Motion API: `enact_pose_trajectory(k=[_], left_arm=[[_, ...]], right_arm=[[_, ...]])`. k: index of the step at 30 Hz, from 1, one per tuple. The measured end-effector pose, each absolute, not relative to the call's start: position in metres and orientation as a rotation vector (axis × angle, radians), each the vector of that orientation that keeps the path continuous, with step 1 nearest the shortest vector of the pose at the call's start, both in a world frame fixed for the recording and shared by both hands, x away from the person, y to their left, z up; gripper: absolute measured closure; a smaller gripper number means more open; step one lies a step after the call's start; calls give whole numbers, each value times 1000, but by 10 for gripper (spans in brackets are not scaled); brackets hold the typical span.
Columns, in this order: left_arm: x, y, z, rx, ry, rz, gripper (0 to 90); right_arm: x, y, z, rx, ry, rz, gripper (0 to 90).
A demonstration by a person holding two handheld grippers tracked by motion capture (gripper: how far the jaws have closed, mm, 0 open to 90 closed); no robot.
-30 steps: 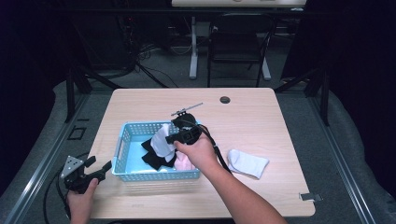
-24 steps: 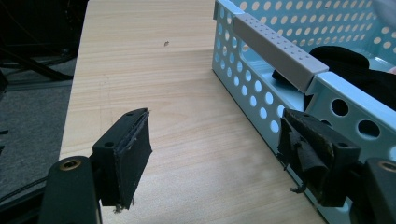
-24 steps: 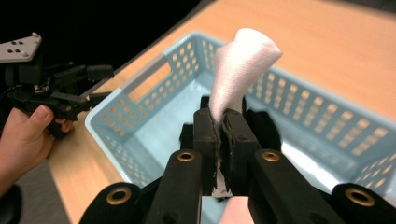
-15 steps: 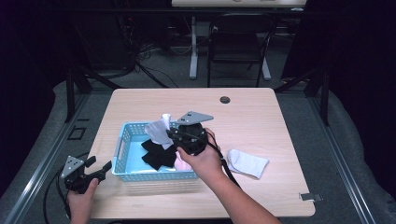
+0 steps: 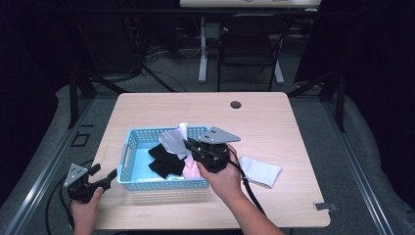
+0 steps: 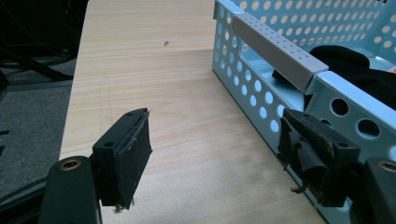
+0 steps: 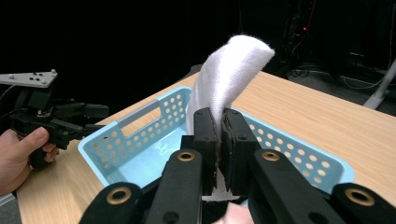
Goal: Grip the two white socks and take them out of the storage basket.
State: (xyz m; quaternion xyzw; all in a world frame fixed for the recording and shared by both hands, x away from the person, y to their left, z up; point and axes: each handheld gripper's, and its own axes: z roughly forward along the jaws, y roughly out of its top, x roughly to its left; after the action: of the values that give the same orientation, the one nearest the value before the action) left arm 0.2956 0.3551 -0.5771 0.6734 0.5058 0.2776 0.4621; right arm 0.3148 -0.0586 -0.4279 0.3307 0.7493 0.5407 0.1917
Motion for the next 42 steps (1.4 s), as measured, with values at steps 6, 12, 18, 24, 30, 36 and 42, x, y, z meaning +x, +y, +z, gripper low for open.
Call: enact_pose_trajectory(k=[6,12,18,24,30,36,42], left_arm=[[296,355,-577,1659,1243,682,252],[296,355,-577,1659,1244,682,252],[296,354,-577,1659,1244,682,252],[295,354,-577,1659,1245,684,252],[296,354,-577,1665,1244,683,252],[296,354,-578,1662,1246,684,252],[296,354,-577,1662,1247,684,252]], right_arm=[[311,-74,-426,937,2084,1506,855],[304,-95,-422,976,2056,1528,855],[296,-122,-415,1024,2033,1519,858],[288,-150,-416,1090,1981,1505,871],[280,-172,-420,1136,1930,1485,872],[277,-185,-430,1170,1900,1444,872],[280,-193,-446,1220,1904,1410,872]])
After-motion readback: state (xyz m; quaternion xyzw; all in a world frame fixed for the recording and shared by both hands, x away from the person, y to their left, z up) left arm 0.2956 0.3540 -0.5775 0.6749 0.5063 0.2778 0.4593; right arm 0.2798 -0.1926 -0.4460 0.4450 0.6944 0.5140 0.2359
